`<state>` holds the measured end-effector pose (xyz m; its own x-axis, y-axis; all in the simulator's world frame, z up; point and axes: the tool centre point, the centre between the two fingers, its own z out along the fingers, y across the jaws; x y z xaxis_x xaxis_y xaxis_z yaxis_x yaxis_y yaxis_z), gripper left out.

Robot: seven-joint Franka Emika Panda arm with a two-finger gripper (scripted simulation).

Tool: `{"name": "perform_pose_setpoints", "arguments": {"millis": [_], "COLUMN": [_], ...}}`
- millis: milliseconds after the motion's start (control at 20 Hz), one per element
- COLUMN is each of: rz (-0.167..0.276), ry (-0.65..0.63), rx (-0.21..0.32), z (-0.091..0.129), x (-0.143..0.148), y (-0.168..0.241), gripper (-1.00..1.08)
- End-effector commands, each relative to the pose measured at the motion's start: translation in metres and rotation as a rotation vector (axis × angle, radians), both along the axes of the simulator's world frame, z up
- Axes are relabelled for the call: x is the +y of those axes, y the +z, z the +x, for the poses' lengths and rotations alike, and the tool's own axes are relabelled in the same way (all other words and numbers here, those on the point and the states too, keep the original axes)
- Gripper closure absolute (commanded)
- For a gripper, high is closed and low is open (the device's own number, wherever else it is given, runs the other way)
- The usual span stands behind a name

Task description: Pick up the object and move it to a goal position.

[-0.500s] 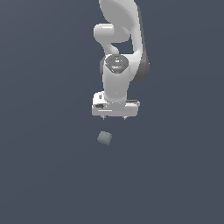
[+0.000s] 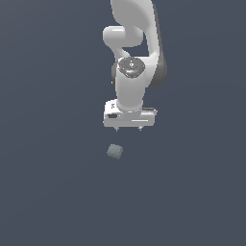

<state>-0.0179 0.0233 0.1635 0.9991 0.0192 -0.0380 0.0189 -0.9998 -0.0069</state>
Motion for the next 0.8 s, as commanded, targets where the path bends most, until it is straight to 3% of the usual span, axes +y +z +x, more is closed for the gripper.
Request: {"name": "perform_pose_setpoints", "arguments": {"millis": [0,400,750], "rz": [0.004,0.003,-0.001], "ry": [0.01,-0.035,-0.173], "rx": [0.0,-0.004,-0.018], "z": [0.0,0.007,0.027], "x": [0.003,-0.005,-0.03], "y": [0.002,-0.006,-0.034], "gripper": [-0.92,-0.92,-0.92]}}
